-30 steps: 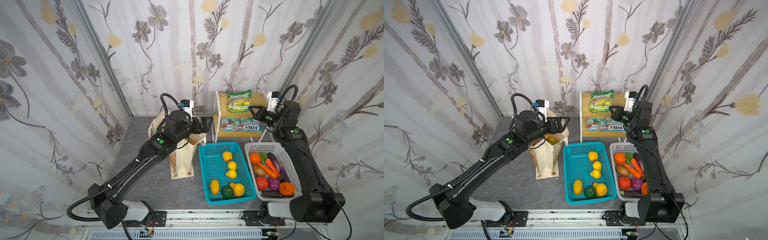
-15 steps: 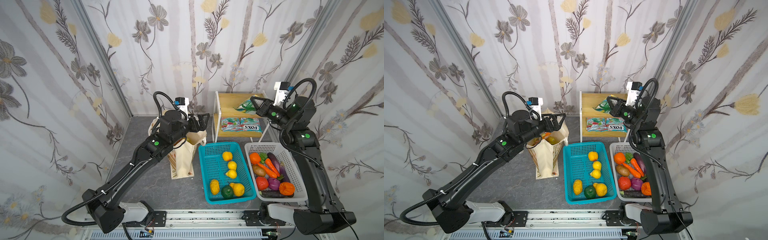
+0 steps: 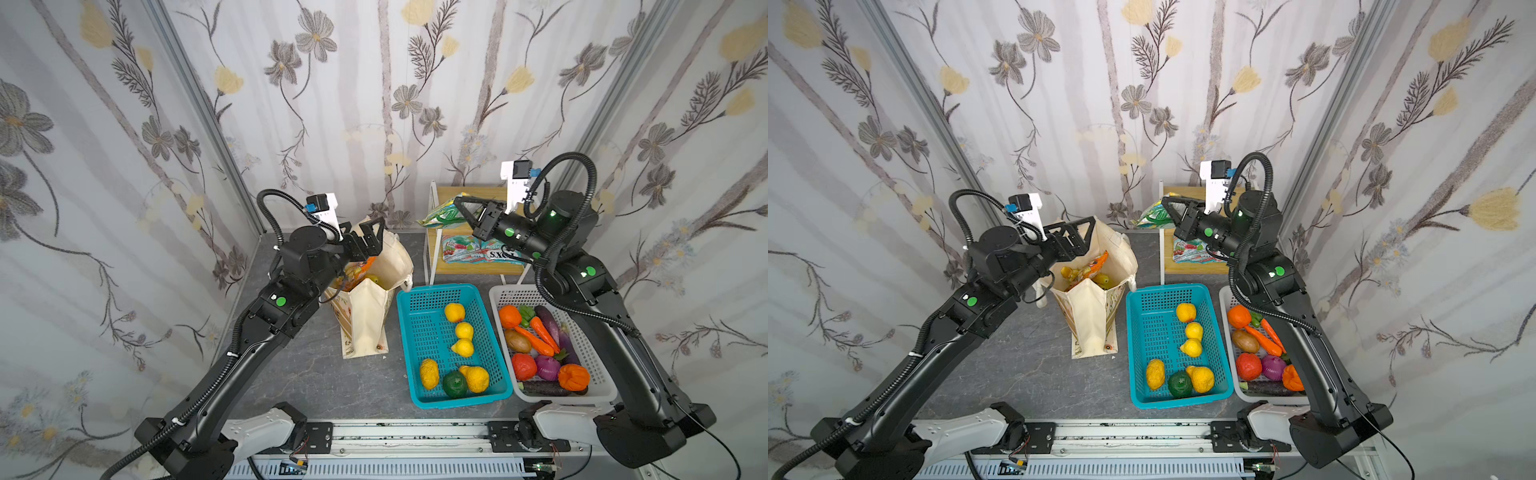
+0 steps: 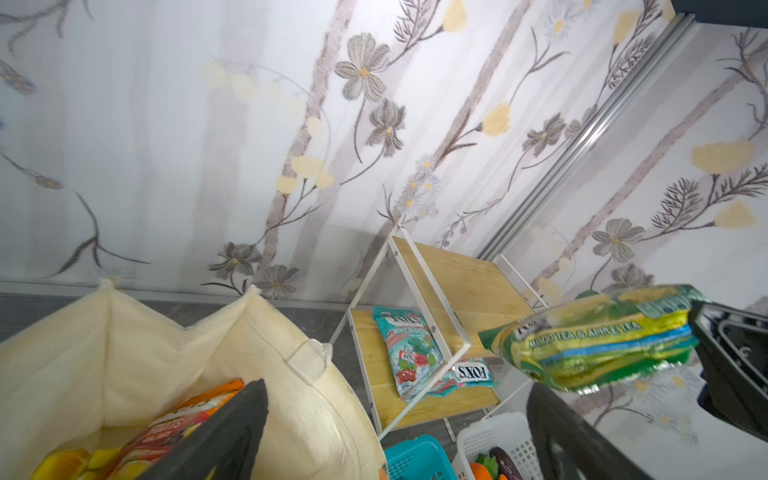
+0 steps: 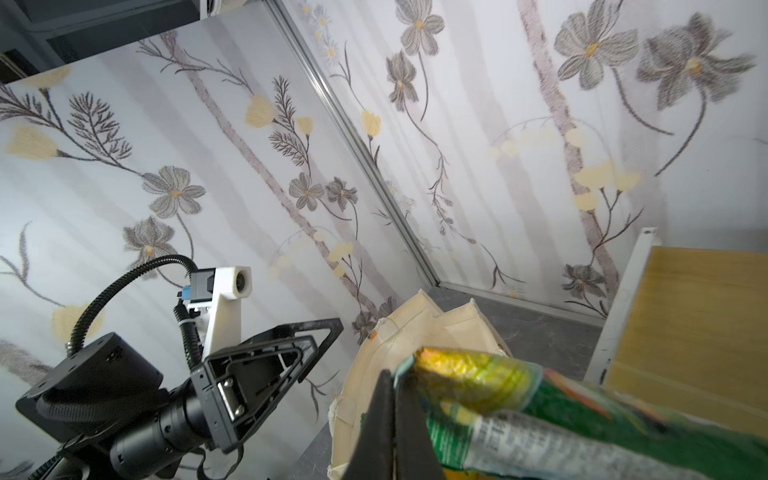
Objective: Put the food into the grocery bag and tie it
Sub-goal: 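Lift the green candy bag off the shelf and carry it over the tote, then lower the green candy bag into the tote and open the right gripper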
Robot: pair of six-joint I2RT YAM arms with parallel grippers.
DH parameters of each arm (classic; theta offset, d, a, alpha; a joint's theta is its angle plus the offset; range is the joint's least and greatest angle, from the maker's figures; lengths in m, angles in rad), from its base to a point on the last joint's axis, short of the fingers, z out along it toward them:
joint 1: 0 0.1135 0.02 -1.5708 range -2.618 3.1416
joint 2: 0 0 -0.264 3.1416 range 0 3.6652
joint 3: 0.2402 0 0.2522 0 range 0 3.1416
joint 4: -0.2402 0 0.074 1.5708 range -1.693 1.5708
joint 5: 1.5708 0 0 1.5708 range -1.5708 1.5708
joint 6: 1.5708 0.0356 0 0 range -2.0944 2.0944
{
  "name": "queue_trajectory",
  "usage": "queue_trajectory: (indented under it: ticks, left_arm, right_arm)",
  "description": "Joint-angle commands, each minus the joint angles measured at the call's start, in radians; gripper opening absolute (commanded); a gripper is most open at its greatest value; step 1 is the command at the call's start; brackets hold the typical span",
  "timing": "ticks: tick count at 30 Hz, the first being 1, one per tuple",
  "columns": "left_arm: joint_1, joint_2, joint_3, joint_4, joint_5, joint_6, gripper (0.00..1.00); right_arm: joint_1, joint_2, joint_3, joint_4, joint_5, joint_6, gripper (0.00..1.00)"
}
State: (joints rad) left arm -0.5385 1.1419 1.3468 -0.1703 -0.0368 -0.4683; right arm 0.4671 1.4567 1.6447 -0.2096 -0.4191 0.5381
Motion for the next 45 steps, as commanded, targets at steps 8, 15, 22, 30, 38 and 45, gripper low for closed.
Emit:
queue_trajectory:
  ticks: [8, 15, 22, 30, 38, 45]
  left_arm:
    - [0.313, -0.145, -0.133, -0.171, 0.095, 0.008, 1.00]
    - [0.394, -0.220, -0.281, -0.195, 0.049, 0.023, 1.00]
    - [0.396, -0.263, -0.379, -0.192, -0.031, 0.015, 1.00]
    - [0.395, -0.277, -0.434, -0.184, -0.052, 0.001, 0.99]
    - [0.395, -0.276, -0.453, -0.154, -0.011, -0.021, 0.99]
    - [0.394, -0.268, -0.470, -0.140, 0.027, -0.036, 0.99]
  right_arm:
    - [0.202, 0.236, 0.197, 0.029, 0.031, -0.025, 0.00]
    - [0.300, 0.478, 0.435, -0.072, -0.018, -0.055, 0.00]
    - [0.333, 0.679, 0.604, -0.166, -0.066, -0.070, 0.00]
    - [0.347, 0.744, 0.546, -0.197, -0.095, -0.094, 0.00]
    - [0.347, 0.806, 0.496, -0.174, -0.184, -0.089, 0.00]
    - [0.347, 0.800, 0.456, -0.387, 0.100, -0.238, 0.00]
